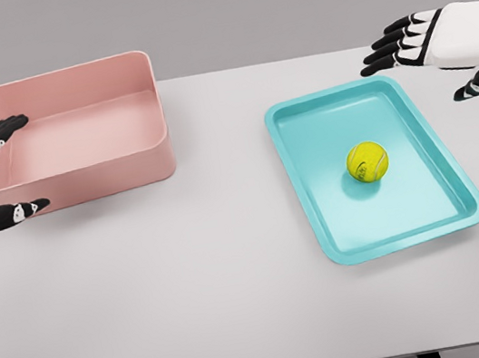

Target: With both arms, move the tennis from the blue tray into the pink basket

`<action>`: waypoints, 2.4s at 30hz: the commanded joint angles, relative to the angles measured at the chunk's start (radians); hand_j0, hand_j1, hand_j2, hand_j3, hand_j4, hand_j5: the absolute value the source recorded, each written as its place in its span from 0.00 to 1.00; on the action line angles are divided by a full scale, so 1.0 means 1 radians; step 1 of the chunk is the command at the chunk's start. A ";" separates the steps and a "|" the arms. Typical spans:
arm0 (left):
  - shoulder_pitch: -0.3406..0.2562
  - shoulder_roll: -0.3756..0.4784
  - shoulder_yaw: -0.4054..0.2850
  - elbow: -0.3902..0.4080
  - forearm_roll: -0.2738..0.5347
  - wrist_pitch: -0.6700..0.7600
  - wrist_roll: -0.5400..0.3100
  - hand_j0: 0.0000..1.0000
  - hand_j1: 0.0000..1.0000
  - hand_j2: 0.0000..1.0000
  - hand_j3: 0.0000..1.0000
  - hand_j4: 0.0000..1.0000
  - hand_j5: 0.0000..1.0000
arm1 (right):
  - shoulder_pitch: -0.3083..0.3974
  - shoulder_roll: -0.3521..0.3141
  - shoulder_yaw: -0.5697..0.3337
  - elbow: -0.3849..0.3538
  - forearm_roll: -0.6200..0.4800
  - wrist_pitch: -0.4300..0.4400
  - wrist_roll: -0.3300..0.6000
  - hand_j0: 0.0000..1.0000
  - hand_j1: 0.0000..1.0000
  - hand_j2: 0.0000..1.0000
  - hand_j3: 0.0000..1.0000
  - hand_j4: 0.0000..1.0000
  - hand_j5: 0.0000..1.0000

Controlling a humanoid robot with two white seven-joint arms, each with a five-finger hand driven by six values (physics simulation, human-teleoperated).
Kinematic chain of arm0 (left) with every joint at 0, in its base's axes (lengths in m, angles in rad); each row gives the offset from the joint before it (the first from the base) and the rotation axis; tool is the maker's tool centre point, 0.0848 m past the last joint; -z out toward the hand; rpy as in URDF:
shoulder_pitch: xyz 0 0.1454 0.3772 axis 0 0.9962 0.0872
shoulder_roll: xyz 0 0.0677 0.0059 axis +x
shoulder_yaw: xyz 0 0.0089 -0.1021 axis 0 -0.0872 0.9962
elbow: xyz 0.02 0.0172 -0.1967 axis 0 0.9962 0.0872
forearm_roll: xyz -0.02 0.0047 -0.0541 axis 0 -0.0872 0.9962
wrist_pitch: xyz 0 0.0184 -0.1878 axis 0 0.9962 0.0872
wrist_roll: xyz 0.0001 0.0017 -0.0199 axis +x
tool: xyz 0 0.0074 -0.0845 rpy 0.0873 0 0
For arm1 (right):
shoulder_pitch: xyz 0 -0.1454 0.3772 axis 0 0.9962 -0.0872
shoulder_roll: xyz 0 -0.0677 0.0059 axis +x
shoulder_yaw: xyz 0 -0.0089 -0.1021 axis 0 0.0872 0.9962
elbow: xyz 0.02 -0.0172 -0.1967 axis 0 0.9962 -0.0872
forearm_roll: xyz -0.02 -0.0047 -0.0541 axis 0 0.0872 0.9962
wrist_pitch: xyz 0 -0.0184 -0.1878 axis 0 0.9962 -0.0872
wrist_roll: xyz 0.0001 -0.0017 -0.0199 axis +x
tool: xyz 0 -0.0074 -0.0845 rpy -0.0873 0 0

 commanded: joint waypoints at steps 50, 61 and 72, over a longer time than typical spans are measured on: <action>0.245 0.183 -0.348 -0.149 0.549 0.000 0.043 1.00 1.00 1.00 1.00 1.00 1.00 | -0.037 0.262 0.406 0.346 -0.212 0.369 0.000 0.99 0.99 0.99 0.99 0.99 0.99; 0.245 0.181 -0.348 -0.149 0.551 0.000 0.043 1.00 1.00 1.00 1.00 1.00 1.00 | -0.040 0.314 0.415 0.426 -0.174 0.367 0.000 0.99 0.99 0.99 0.99 0.99 0.99; 0.245 0.181 -0.343 -0.149 0.549 0.000 0.043 1.00 1.00 1.00 1.00 1.00 1.00 | -0.041 0.312 0.426 0.426 -0.169 0.360 0.000 0.88 0.88 0.88 0.88 0.88 0.88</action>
